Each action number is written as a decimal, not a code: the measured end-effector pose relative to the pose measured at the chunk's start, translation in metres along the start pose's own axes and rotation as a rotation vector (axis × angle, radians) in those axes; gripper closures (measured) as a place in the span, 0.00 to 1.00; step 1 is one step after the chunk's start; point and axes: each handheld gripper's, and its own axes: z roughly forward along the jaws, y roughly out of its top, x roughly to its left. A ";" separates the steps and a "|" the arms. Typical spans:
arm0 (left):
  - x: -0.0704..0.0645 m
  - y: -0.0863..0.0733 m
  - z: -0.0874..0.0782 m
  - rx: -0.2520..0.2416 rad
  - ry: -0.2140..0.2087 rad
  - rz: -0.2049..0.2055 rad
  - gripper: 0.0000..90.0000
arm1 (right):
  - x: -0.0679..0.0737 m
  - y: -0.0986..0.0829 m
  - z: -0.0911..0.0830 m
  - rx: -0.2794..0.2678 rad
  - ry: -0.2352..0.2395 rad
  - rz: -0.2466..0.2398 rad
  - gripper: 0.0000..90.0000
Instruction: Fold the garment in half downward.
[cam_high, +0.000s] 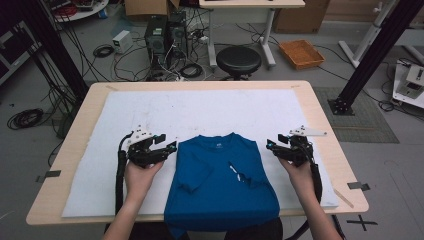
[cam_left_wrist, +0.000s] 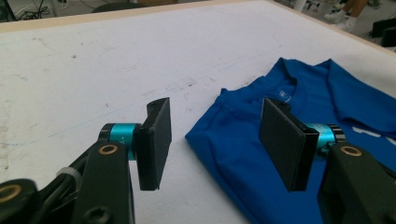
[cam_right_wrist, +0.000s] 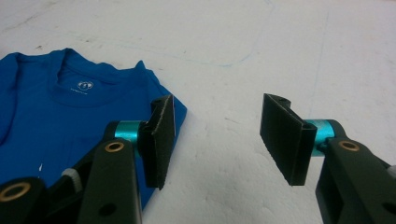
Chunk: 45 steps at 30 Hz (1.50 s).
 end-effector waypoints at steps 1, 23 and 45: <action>-0.001 0.000 0.000 -0.001 -0.004 0.001 0.49 | 0.001 0.001 0.001 0.000 -0.001 -0.001 0.50; -0.001 0.007 0.002 -0.003 -0.035 -0.028 0.49 | 0.004 0.009 0.002 -0.022 -0.015 0.003 0.50; 0.024 0.009 0.076 0.246 -0.058 -0.161 0.62 | 0.012 0.032 0.074 0.186 0.090 0.016 0.67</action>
